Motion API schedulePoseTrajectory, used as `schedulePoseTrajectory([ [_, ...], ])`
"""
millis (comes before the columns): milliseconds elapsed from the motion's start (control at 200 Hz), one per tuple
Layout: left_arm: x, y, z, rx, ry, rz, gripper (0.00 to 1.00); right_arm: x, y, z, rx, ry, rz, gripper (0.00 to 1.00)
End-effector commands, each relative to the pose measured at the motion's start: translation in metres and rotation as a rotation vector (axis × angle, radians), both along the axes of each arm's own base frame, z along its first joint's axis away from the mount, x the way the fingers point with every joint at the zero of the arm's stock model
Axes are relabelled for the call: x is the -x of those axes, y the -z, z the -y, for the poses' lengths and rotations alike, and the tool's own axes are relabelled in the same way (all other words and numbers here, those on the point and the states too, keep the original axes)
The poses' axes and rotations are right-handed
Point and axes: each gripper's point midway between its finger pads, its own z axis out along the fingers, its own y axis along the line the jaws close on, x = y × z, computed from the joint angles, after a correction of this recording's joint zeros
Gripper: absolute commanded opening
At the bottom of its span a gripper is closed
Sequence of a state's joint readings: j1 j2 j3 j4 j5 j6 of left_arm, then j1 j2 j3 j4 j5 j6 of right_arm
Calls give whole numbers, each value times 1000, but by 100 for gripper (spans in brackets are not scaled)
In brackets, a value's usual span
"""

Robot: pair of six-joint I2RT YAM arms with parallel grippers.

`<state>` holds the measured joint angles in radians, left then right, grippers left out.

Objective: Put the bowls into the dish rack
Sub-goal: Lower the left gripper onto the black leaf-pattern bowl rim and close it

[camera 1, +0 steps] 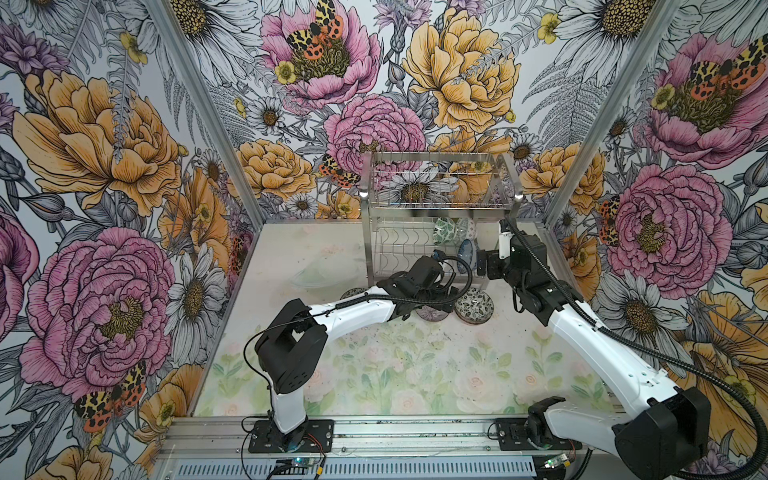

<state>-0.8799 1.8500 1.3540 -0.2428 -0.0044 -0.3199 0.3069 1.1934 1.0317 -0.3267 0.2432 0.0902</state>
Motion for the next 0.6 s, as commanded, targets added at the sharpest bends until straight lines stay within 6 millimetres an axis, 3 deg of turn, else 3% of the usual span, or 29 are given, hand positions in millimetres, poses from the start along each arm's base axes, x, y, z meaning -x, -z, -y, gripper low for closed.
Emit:
schedulePoseTrajectory([
  [0,6,12,17,3,28,-58,95,-2,-15,0,-35,3,31,99],
  [180,4,30,28,-44,28,-82,84,-2,-16,4,-38,9,34,99],
  [595,0,45,47,-127,32,-72,59,-2,-15,6,-46,14,31,99],
])
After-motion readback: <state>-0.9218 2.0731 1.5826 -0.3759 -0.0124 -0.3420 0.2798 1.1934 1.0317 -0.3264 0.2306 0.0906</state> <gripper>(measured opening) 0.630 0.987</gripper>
